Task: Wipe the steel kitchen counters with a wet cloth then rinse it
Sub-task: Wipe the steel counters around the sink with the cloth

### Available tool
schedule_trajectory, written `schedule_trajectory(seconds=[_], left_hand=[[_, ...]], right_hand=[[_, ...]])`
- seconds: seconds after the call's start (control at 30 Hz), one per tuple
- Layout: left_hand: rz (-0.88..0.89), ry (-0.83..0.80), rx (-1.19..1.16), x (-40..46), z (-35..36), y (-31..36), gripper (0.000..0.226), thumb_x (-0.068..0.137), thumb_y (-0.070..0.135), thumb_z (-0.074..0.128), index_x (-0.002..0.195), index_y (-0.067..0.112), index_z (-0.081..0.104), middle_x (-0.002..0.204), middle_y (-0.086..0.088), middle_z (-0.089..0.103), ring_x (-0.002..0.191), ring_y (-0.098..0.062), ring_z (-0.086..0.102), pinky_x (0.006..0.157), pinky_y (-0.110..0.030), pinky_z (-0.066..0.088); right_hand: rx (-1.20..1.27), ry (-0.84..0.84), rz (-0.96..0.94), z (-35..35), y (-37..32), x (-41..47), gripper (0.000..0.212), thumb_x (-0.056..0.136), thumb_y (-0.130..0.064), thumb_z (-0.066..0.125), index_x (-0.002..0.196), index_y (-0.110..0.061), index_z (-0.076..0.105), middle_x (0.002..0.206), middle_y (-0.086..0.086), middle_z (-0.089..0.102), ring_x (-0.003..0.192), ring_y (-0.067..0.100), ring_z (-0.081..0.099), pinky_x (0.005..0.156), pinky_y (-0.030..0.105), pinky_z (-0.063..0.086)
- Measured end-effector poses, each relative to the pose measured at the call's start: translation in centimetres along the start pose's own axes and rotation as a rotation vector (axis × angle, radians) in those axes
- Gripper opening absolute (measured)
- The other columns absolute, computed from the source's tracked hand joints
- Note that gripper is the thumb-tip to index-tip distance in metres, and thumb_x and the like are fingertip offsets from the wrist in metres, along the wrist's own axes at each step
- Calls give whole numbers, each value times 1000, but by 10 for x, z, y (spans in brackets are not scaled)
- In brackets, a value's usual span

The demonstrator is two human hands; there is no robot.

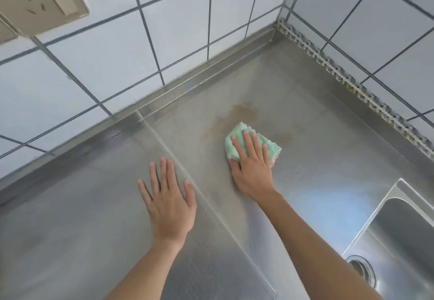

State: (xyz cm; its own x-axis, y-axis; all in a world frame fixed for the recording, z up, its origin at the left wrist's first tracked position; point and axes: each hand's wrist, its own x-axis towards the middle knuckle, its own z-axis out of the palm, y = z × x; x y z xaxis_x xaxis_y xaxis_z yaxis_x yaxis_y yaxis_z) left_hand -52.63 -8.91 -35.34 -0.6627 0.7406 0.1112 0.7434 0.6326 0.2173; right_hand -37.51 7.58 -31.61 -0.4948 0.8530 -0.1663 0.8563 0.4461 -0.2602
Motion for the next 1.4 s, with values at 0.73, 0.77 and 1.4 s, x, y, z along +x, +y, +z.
schedule_trajectory(seconds=[0.73,0.77,1.4], left_hand=[[5,5,-8,0,-3,3,66,103,40,36,160,7,36,173,-8,27,164,-28,13,130,-61,8],[5,5,-11,0,-3,3,66,103,40,37,160,7,36,173,-9,28,163,-28,14,130,-61,9],[-1,-21,-52,1,-7,4,66,103,40,36,160,8,34,172,-8,31,163,-30,17,129,-63,10]], right_hand=[[4,-68,-44,-9,-50,74,58,107,-43,37,162,-35,20,173,0,-1,159,22,-9,127,46,-9],[-7,-83,-60,-5,-69,87,59,107,-43,36,162,-35,19,173,0,-2,159,22,-10,127,47,-10],[-16,-80,-66,-18,54,-37,61,101,-36,38,160,-34,24,172,0,7,159,22,-2,128,51,-2]])
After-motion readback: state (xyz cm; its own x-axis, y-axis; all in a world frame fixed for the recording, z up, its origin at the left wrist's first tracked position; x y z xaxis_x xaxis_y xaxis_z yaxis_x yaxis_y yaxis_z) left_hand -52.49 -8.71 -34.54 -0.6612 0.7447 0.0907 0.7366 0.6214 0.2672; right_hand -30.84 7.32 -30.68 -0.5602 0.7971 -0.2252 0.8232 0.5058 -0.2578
